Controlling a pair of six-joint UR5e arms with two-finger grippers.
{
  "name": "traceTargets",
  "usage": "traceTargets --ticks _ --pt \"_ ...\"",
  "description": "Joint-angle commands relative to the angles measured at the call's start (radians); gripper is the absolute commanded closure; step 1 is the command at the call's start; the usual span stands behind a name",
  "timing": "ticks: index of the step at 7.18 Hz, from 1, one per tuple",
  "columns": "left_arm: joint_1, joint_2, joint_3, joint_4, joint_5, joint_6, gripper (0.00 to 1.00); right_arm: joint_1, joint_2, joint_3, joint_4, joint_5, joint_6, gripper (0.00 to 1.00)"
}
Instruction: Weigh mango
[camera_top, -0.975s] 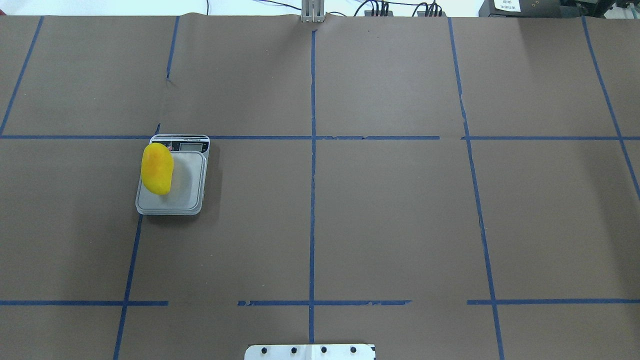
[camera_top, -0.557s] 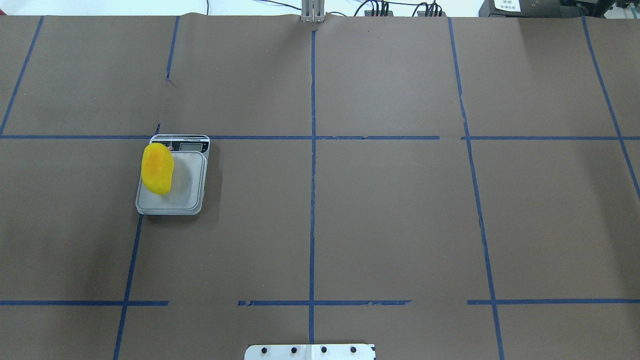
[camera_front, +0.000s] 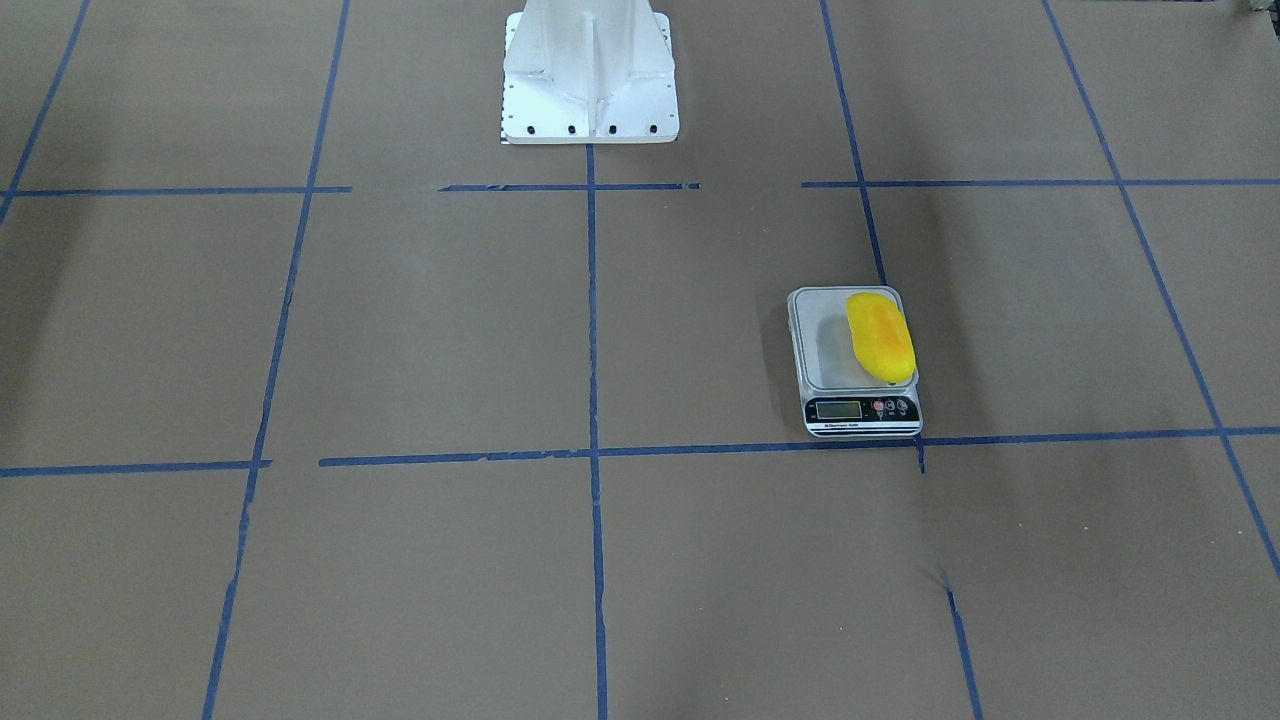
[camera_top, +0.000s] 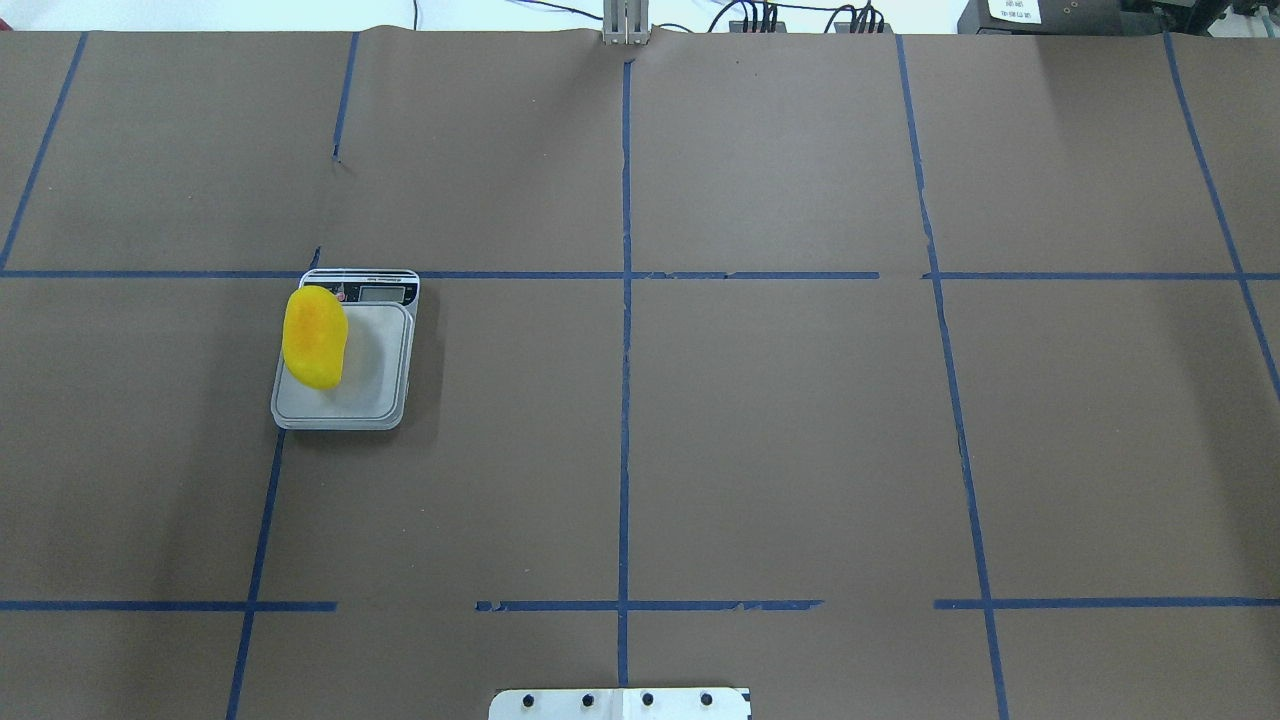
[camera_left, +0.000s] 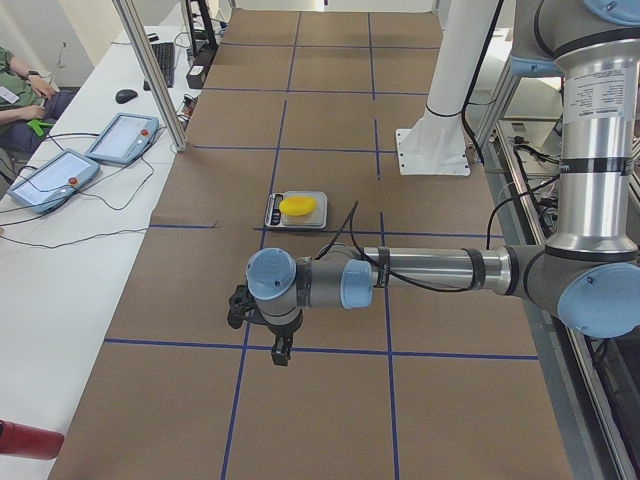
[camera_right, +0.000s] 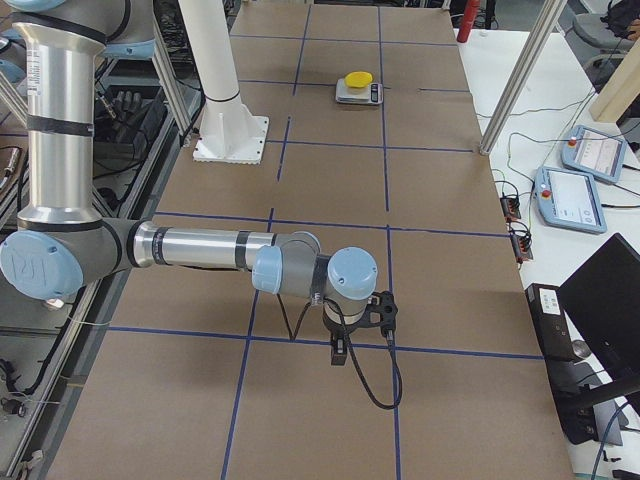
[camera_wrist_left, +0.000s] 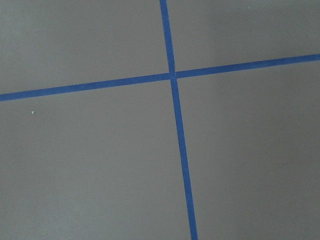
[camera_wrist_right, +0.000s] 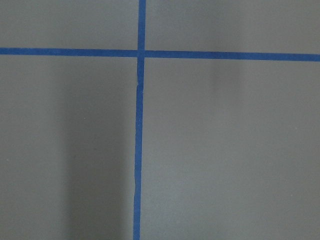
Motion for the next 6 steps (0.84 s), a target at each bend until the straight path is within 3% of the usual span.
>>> traceTargets --ticks 1,6 --pt "-0.036 0.015 0.0 -0.001 0.004 -0.004 0.0 0.0 0.0 0.0 -0.001 0.0 0.0 0.0" --pt "-0.036 0.01 0.005 -0.018 0.009 -0.094 0.0 0.0 -0.001 0.0 -0.001 0.0 0.0 0.0"
